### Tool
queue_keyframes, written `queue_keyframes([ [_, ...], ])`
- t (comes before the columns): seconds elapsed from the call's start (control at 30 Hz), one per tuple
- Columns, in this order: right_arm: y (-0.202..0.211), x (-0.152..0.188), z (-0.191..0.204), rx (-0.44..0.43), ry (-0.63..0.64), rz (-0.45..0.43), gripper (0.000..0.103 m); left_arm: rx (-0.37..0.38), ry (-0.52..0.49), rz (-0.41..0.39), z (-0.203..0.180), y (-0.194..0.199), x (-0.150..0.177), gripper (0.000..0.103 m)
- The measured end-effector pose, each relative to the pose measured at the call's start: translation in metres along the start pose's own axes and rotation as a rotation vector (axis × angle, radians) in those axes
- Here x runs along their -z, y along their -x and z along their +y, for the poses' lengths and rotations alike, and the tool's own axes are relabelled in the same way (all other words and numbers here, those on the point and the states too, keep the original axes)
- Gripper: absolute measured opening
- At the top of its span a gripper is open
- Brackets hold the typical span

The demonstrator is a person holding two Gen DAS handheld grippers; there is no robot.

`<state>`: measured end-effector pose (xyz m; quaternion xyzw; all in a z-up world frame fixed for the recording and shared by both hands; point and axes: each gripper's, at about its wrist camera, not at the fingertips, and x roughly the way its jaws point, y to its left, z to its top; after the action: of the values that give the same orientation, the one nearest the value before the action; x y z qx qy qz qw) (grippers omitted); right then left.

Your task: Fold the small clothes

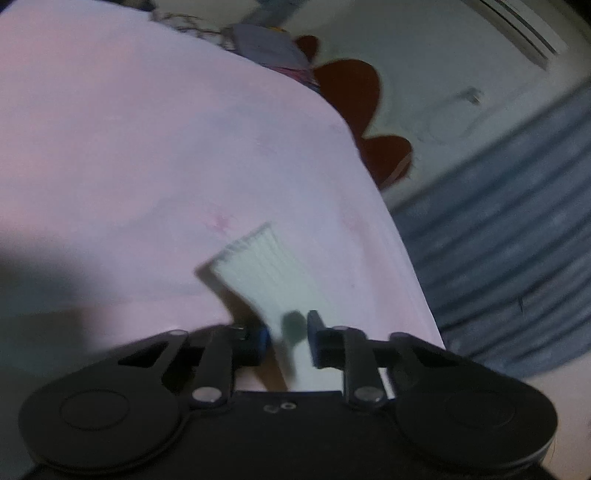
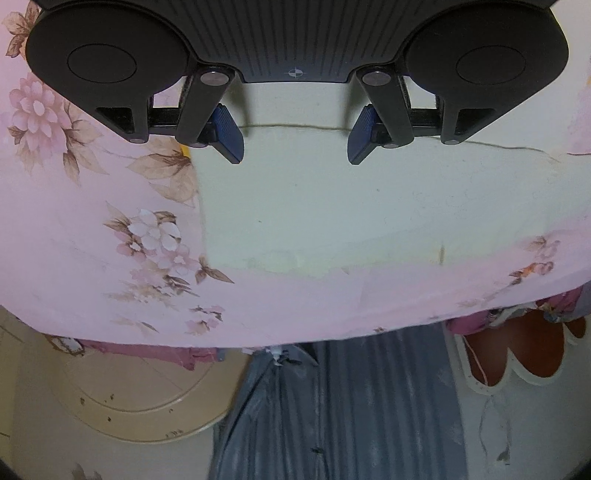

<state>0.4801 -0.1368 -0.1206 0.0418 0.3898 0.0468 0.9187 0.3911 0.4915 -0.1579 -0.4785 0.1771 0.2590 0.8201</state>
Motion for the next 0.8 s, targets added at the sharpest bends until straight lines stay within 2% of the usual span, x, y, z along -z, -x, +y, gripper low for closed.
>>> queue_keyframes([
  [0.03, -0.001, 0.000, -0.002, -0.004, -0.008, 0.003, 0.062, -0.019, 0.009, -0.005, 0.000, 0.000, -0.002, 0.007],
  [0.07, -0.001, 0.000, -0.004, -0.006, -0.016, 0.003, 0.059, -0.038, 0.006, -0.011, -0.003, 0.000, -0.001, 0.005],
  [0.1, 0.000, 0.001, -0.007, -0.011, -0.021, 0.006, 0.052, -0.045, -0.008, -0.013, -0.005, 0.000, -0.003, 0.004],
  [0.17, 0.000, 0.001, -0.011, -0.015, -0.030, 0.011, 0.045, -0.049, -0.069, -0.021, -0.020, 0.001, 0.001, 0.003],
  [0.27, 0.001, 0.001, -0.017, -0.016, -0.037, 0.007, 0.044, 0.036, -0.175, -0.012, -0.054, 0.004, 0.008, 0.003],
  [0.33, 0.001, 0.000, -0.020, -0.017, -0.042, 0.004, 0.044, 0.095, -0.257, 0.015, -0.085, 0.005, 0.025, 0.003],
  [0.47, 0.000, -0.001, -0.026, -0.026, -0.050, -0.001, 0.044, 0.204, -0.434, 0.096, -0.152, 0.007, 0.080, 0.003],
  [0.57, 0.002, -0.002, -0.031, -0.032, -0.067, -0.008, 0.044, 0.254, -0.573, 0.170, -0.198, 0.008, 0.136, 0.003],
  [0.8, 0.013, -0.005, -0.051, -0.043, -0.122, -0.034, 0.044, 0.340, -0.818, 0.298, -0.264, 0.021, 0.256, 0.003],
])
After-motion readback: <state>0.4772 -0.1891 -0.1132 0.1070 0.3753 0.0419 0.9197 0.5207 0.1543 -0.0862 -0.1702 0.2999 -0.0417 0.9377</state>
